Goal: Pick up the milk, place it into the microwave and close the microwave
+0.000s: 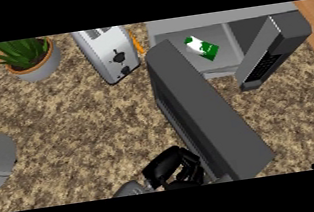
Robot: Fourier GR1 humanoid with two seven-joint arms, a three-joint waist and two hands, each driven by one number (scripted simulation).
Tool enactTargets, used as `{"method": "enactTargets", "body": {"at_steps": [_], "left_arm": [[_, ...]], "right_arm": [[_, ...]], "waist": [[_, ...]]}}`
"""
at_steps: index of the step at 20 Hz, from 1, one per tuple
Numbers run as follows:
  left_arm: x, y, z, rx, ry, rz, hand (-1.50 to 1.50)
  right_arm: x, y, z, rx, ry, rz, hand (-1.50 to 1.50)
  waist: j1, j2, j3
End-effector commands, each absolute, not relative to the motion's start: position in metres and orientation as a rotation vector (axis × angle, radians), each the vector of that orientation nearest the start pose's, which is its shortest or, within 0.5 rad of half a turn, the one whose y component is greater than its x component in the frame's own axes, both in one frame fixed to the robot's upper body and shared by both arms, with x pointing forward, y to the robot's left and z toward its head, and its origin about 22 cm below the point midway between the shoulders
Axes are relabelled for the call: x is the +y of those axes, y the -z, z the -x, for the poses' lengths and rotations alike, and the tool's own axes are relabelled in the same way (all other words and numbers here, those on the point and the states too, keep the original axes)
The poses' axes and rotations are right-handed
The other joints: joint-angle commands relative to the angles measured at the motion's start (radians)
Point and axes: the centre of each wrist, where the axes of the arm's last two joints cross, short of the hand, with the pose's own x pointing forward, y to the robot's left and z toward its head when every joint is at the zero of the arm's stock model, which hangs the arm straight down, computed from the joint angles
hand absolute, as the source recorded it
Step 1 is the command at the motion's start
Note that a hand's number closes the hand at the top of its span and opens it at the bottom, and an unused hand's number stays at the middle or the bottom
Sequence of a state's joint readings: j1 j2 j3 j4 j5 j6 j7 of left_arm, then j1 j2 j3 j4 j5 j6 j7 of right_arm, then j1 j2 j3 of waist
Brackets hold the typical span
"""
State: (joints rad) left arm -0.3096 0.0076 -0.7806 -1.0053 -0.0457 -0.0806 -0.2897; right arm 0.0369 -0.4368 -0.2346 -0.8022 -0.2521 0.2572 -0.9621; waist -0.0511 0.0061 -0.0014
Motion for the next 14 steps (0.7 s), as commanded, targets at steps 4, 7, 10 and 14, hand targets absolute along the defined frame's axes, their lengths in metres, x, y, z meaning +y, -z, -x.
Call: {"method": "enactTargets", "body": {"at_steps": [4,7,10,14], "left_arm": [[0.027,0.062,-0.221,-1.519,0.919,0.607,1.5],[0.025,0.068,-0.217,-1.511,0.874,0.554,-1.5],[0.018,0.055,-0.221,-1.557,0.829,0.54,-1.5],[0.01,0.039,-0.239,-1.575,0.827,0.5,1.5]], "right_arm": [[-0.417,0.093,-0.177,-1.968,0.04,0.059,-1.5],[-0.433,0.076,-0.177,-1.982,0.012,0.05,-1.5],[-0.421,0.07,-0.19,-1.985,0.016,0.001,-1.5],[-0.412,0.068,-0.195,-1.989,-0.026,-0.019,-1.5]], "waist": [[-0.045,0.007,-0.002],[-0.062,0.008,-0.003],[-0.086,0.011,-0.004],[-0.121,0.019,-0.003]]}}
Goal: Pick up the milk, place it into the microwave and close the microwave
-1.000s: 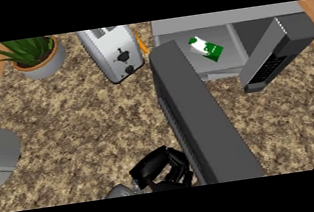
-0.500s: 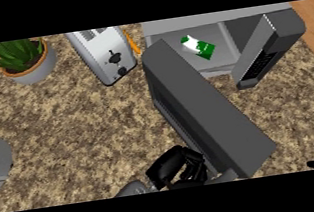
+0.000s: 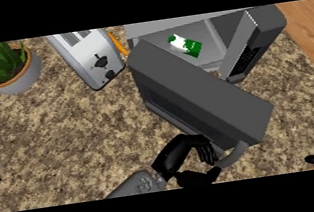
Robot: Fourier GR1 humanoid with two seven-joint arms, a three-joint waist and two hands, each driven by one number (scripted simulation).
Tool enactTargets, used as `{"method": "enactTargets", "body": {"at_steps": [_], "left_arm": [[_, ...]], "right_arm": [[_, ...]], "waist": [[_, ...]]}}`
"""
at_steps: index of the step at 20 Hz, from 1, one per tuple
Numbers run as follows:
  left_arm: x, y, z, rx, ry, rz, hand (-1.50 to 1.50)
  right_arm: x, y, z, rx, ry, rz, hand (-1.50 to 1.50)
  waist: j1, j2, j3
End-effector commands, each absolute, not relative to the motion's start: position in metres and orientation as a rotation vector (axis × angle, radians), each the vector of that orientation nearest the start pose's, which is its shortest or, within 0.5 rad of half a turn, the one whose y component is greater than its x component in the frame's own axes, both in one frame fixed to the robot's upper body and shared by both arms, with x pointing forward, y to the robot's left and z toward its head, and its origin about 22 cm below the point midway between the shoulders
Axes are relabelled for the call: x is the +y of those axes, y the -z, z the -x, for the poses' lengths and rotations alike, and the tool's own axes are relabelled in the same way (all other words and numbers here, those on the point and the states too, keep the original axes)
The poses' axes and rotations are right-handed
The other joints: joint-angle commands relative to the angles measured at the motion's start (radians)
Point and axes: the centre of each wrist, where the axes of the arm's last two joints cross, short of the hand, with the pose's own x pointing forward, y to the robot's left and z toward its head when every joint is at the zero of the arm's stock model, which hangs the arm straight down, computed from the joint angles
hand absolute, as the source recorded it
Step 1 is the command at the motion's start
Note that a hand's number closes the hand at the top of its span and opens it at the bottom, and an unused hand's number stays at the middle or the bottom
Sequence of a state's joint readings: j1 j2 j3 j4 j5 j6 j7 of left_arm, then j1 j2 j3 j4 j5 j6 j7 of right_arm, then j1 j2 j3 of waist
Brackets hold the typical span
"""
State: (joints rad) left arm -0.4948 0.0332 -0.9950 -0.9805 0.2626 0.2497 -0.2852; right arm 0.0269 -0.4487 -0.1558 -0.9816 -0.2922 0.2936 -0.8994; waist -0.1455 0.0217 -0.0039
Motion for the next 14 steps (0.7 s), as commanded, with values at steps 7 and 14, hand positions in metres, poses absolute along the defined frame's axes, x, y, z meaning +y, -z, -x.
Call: {"method": "enactTargets", "body": {"at_steps": [7,14], "left_arm": [[0.0,0.009,-0.269,-1.719,0.755,0.448,1.5],[-0.01,-0.021,-0.296,-1.783,0.715,0.37,1.5]], "right_arm": [[-0.407,0.046,-0.215,-2.009,-0.086,-0.106,-1.5],[-0.411,0.016,-0.237,-2.048,-0.161,-0.116,-1.5]], "waist": [[-0.08,0.014,-0.002],[-0.147,0.03,0.002]]}}
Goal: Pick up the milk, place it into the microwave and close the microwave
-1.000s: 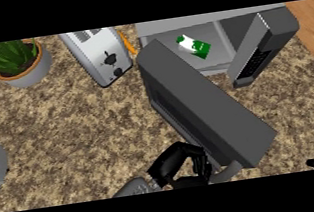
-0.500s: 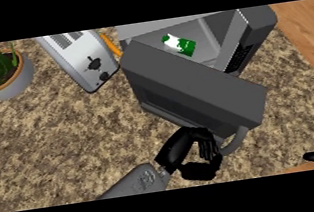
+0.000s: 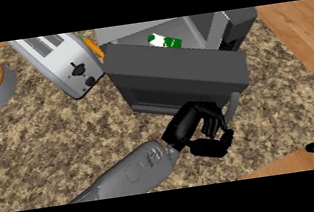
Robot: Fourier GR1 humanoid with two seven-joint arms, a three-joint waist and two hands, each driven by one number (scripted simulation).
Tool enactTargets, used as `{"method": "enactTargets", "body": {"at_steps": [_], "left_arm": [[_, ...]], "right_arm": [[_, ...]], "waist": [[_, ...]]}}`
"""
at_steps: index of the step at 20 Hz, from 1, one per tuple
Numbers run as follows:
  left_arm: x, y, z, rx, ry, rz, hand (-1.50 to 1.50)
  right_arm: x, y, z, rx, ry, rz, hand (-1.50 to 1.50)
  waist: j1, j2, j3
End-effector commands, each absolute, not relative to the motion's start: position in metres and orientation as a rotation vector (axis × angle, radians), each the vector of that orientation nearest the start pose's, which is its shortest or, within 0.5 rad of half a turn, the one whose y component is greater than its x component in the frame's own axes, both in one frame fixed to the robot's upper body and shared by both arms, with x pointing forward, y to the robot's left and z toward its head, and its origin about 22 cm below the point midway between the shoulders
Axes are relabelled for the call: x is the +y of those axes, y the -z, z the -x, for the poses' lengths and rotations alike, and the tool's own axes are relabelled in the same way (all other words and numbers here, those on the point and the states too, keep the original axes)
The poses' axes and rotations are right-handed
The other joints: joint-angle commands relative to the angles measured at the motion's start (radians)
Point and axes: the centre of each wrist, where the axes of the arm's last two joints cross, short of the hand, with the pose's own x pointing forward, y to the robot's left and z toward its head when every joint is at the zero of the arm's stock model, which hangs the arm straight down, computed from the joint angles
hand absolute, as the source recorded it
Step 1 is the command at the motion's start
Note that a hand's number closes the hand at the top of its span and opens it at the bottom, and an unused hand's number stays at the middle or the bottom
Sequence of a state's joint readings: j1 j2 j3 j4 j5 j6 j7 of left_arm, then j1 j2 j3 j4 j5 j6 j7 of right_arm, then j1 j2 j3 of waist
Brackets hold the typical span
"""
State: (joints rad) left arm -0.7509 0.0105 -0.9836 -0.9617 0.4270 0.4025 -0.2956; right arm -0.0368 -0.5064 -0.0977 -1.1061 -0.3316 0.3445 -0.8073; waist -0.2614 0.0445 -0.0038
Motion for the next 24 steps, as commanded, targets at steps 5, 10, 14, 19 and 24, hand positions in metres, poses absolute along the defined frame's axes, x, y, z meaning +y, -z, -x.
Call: {"method": "enactTargets", "body": {"at_steps": [5,10,14,19,24], "left_arm": [[-0.016,-0.04,-0.311,-1.804,0.685,0.344,1.5],[-0.018,-0.054,-0.328,-1.826,0.667,0.301,1.5],[-0.018,-0.063,-0.339,-1.83,0.636,0.253,1.5],[-0.019,-0.07,-0.347,-1.825,0.612,0.222,1.5],[-0.022,-0.082,-0.355,-1.831,0.581,0.205,1.5]], "right_arm": [[-0.402,0.003,-0.252,-2.078,-0.171,-0.18,-1.5],[-0.395,-0.009,-0.263,-2.1,-0.193,-0.256,-1.5],[-0.395,-0.024,-0.271,-2.105,-0.229,-0.274,-1.5],[-0.392,-0.037,-0.279,-2.117,-0.262,-0.354,-1.5],[-0.38,-0.048,-0.288,-2.099,-0.321,-0.454,-1.5]], "waist": [[-0.067,0.017,0.003],[-0.09,0.031,0.007],[-0.114,0.039,0.006],[-0.14,0.045,0.009],[-0.153,0.054,0.01]]}}
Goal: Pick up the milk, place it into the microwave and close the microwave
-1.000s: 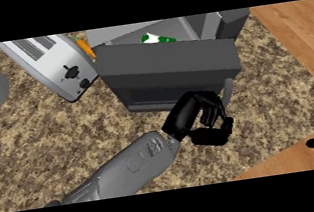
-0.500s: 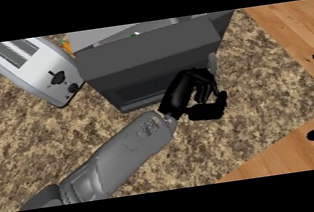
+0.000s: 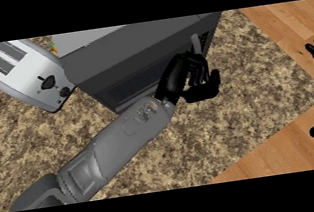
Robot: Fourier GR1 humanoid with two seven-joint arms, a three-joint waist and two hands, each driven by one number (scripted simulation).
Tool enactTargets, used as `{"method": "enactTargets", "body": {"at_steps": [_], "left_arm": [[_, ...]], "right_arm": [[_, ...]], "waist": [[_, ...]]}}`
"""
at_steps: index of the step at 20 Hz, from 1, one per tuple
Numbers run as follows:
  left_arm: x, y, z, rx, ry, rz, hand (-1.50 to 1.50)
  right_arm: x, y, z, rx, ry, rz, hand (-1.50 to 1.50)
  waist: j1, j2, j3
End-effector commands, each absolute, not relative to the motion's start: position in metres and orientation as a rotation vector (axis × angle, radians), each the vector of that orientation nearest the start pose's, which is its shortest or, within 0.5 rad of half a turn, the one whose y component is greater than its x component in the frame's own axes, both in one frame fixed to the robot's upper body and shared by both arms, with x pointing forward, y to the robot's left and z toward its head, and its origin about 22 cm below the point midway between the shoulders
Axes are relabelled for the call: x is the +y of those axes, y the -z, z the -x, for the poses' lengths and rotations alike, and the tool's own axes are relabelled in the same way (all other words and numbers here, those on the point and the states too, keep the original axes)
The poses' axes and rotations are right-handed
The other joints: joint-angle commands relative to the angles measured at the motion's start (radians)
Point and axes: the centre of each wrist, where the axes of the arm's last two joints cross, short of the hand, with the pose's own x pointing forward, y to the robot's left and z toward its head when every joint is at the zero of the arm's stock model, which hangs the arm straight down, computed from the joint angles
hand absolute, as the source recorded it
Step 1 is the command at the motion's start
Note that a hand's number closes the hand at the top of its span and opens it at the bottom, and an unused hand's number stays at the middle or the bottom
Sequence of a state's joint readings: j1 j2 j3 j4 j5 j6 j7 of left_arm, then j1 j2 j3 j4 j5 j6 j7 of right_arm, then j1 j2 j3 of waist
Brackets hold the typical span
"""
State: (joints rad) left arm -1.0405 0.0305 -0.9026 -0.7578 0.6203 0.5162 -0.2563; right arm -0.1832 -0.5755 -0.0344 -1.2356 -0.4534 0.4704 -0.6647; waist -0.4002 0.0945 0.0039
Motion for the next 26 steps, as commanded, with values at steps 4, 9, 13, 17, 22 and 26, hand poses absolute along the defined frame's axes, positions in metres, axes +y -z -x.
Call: {"method": "enactTargets", "body": {"at_steps": [4,9,13,17,22,26], "left_arm": [[-0.021,-0.085,-0.361,-1.842,0.579,0.173,1.5],[-0.019,-0.08,-0.361,-1.825,0.56,0.17,1.5],[-0.021,-0.083,-0.362,-1.836,0.555,0.167,1.5],[-0.021,-0.085,-0.364,-1.83,0.529,0.157,1.5],[-0.019,-0.082,-0.364,-1.838,0.506,0.132,1.5],[-0.019,-0.08,-0.362,-1.847,0.489,0.13,1.5]], "right_arm": [[-0.374,-0.056,-0.292,-2.058,-0.388,-0.501,-1.5],[-0.352,-0.086,-0.302,-2.056,-0.615,-0.627,1.5],[-0.332,-0.1,-0.304,-2.037,-0.738,-0.724,1.5],[-0.317,-0.102,-0.299,-2.005,-0.791,-0.782,1.5],[-0.307,-0.113,-0.296,-2.012,-0.834,-0.81,1.5],[-0.295,-0.117,-0.293,-1.999,-0.867,-0.843,1.5]], "waist": [[-0.031,0.009,0.002],[-0.037,0.001,0.0],[-0.034,-0.002,0.002],[-0.063,-0.006,0.003],[-0.083,-0.008,0.003],[-0.095,-0.001,0.003]]}}
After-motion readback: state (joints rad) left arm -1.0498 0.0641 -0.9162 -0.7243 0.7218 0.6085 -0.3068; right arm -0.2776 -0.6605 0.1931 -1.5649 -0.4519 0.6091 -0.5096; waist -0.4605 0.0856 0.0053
